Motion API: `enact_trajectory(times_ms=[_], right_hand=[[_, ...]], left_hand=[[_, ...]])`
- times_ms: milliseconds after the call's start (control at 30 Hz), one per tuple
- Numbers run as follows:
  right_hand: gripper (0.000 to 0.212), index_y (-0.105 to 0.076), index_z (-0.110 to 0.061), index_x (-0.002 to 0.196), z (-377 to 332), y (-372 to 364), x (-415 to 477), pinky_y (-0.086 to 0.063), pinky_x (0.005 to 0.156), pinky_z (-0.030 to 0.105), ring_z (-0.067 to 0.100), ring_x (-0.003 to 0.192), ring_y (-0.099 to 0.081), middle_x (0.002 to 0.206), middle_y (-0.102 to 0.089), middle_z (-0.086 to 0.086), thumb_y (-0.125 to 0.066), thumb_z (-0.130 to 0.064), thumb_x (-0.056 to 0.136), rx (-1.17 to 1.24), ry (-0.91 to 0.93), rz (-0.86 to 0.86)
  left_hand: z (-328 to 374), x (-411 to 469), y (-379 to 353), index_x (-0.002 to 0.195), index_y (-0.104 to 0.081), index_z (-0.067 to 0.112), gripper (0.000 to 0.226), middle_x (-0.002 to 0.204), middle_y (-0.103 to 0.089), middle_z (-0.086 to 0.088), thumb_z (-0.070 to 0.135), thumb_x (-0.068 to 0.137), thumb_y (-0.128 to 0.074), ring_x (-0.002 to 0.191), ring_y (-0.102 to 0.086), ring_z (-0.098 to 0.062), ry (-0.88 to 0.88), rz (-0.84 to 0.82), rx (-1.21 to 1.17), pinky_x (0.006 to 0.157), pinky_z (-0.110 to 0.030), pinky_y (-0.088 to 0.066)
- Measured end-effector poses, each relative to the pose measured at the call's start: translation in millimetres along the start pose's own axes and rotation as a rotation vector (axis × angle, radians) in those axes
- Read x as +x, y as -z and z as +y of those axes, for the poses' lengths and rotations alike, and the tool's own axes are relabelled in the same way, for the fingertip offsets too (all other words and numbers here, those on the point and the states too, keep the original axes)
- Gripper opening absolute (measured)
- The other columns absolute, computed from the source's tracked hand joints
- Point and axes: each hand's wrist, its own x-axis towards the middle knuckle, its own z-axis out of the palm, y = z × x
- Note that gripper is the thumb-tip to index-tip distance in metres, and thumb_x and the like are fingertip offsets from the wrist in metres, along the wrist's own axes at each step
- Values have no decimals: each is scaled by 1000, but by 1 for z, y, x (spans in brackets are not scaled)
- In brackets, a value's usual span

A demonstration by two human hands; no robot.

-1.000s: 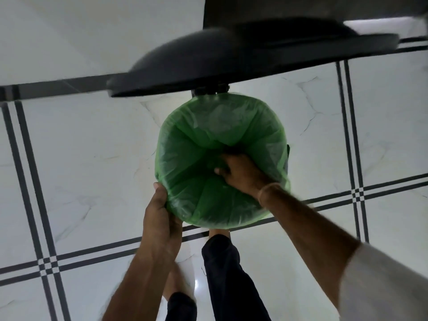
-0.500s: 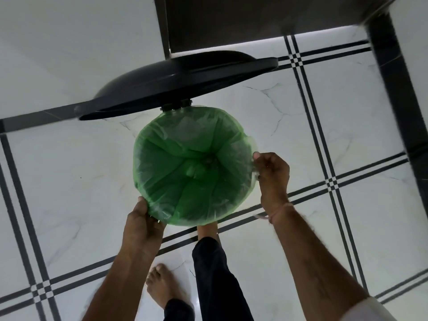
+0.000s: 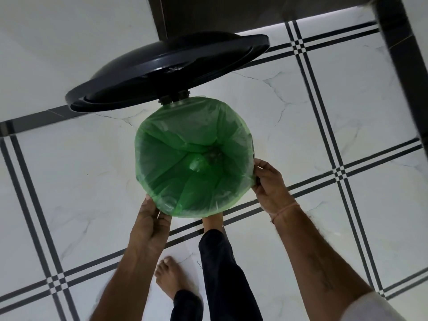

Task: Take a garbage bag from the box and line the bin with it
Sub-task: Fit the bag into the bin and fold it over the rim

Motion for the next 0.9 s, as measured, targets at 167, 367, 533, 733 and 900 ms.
enact_trajectory(times_ms=[167, 367, 533, 733, 900], right_hand=[[22, -65, 8, 117, 9, 16, -9, -63, 88, 32, 21, 95, -73, 102, -76, 14, -53, -1, 101, 180, -17, -175], [17, -67, 3, 99, 7, 6, 5, -65, 73, 32, 26, 84, -75, 89, -77, 16, -52, 10, 97, 117, -66, -127], [24, -70, 3, 110, 13, 13, -5, -61, 93, 37, 26, 104, -73, 109, -75, 17, -50, -12, 105, 205, -24, -178], [28, -82, -8, 87, 22, 10, -28, -63, 77, 28, 17, 91, -78, 94, -80, 9, -54, -11, 91, 282, -111, -266], [30, -73, -2, 100, 16, -1, -8, -64, 79, 32, 21, 89, -76, 94, -78, 11, -43, -4, 106, 291, -85, -238]], left_hand=[[-2, -3, 5, 109, -69, 7, 21, 103, -79, -8, 20, 99, -56, 94, -78, -19, 25, -5, -67, 76, -33, -65], [2, 6, 1, 106, -73, 8, 23, 99, -81, -7, 18, 103, -52, 87, -79, -16, 8, -62, -9, 77, -30, -65], [-6, 5, 16, 114, -71, 8, 30, 116, -76, -10, 28, 95, -60, 113, -71, -22, 67, -12, -141, 92, -40, -59], [-15, -4, 10, 87, -79, 5, 54, 95, -80, -10, 3, 37, -98, 83, -79, -23, 136, -107, -78, 79, -35, -64], [-23, 2, 6, 95, -66, 8, 15, 79, -72, -4, 0, 93, -53, 58, -69, -12, 163, 32, -57, 55, -23, -60]])
